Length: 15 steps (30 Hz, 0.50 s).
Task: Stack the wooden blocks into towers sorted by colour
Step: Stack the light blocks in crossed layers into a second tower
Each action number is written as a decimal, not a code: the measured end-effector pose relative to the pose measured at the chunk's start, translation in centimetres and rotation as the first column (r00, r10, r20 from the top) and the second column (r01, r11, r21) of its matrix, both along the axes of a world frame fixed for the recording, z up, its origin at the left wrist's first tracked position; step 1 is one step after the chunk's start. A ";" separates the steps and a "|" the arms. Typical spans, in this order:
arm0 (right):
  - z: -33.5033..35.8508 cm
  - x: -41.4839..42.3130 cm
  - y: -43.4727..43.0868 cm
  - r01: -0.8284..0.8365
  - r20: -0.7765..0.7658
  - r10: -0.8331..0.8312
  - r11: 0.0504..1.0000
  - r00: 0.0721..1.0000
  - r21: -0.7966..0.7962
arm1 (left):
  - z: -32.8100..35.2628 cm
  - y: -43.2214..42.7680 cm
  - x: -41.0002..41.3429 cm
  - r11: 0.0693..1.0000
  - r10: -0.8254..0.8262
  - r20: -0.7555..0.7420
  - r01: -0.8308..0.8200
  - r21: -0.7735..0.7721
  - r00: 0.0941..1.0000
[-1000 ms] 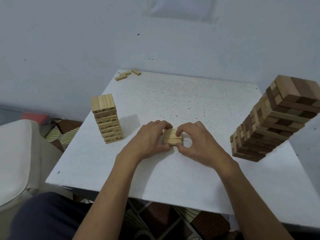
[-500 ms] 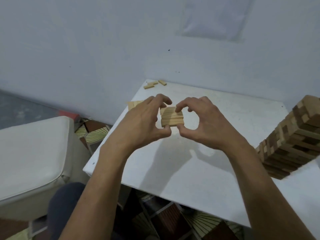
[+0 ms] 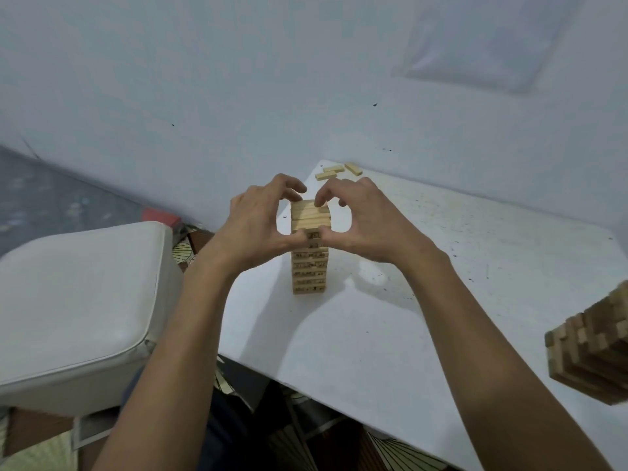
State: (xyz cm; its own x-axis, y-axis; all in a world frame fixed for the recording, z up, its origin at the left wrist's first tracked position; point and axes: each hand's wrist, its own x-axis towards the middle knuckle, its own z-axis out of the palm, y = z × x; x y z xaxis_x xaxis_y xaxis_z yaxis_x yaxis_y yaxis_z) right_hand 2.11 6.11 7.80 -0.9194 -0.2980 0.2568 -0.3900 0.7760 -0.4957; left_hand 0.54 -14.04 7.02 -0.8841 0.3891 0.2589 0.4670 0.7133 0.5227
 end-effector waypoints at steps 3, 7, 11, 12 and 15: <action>-0.2 -0.4 0.0 0.005 0.006 -0.005 1.000 1.000 0.000 | -0.3 0.0 -0.4 1.000 -0.001 0.014 0.001 0.026 1.000; -0.3 -0.6 0.3 0.010 0.013 -0.010 1.000 1.000 -0.005 | -0.3 0.1 -0.6 0.999 -0.016 0.049 0.014 0.041 0.999; -0.7 -0.6 0.4 0.008 0.031 -0.007 1.000 0.999 -0.018 | -0.5 0.0 -0.6 0.999 -0.023 0.073 0.020 0.045 0.997; -0.8 -0.6 0.4 0.008 0.033 -0.007 1.000 0.999 -0.020 | -0.5 0.0 -0.6 0.999 -0.024 0.075 0.021 0.046 0.997; -0.8 -0.6 0.4 0.009 0.033 -0.009 1.000 0.999 -0.016 | -0.5 0.0 -0.6 0.999 -0.028 0.078 0.025 0.044 0.997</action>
